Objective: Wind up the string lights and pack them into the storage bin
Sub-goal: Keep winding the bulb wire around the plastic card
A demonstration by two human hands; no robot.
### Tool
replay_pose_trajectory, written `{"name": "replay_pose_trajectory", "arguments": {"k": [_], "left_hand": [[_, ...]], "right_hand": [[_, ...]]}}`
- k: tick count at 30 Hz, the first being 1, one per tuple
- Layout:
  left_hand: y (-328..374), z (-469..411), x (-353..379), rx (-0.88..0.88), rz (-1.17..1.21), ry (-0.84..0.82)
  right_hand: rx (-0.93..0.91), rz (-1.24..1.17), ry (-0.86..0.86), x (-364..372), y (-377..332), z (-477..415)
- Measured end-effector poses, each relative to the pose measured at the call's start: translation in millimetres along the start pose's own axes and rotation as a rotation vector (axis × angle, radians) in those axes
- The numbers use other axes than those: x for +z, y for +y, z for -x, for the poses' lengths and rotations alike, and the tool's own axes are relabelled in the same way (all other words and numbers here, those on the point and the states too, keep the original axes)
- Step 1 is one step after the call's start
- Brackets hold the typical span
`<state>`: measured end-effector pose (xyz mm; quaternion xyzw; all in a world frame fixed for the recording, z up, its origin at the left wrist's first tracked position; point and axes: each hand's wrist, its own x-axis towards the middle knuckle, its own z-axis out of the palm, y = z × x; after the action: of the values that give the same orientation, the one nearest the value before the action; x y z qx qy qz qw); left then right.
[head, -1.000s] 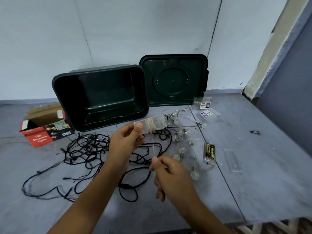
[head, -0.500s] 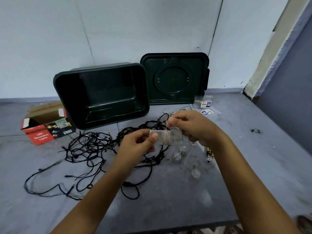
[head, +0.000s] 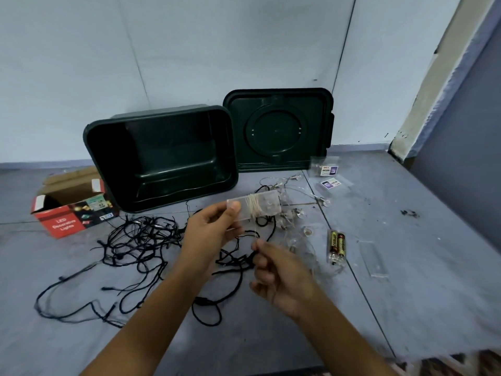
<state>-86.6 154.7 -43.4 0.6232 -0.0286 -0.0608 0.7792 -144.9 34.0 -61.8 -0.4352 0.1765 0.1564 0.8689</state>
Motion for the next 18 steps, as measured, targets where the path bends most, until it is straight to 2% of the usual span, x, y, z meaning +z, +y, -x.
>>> {"name": "replay_pose_trajectory", "arguments": {"k": [3,5,6,9,11,14,16,18], "left_hand": [[1,-6,-4,0.051,-0.030,0.067],[1,-7,-5,0.093,-0.083,0.079],[1,-6,-5,0.107,-0.118,0.079],[-2,-4,-8,0.111,-0.221,0.040],[-5,-1,-8,0.091,-0.254,-0.027],[-6,4,-7,0.054,-0.244,-0.062],[-4,7,-6,0.050,-0.238,-0.092],[-2,9,-5,0.049,-0.239,-0.132]], "right_hand": [[-0.020,0.093,0.032,16,22,27],[-0.071,0.312,0.027,25,22,44],[-0.146,0.489,0.029,27,16,49],[-0.528,1.095,0.047,28,-12,49],[-0.694,1.317,0.066,29,-37,41],[-0.795,1.415,0.147,26,-75,18],[-0.744,1.397,0.153,18,-97,4],[-0.622,1.306,0.038,6,-108,-10]]}}
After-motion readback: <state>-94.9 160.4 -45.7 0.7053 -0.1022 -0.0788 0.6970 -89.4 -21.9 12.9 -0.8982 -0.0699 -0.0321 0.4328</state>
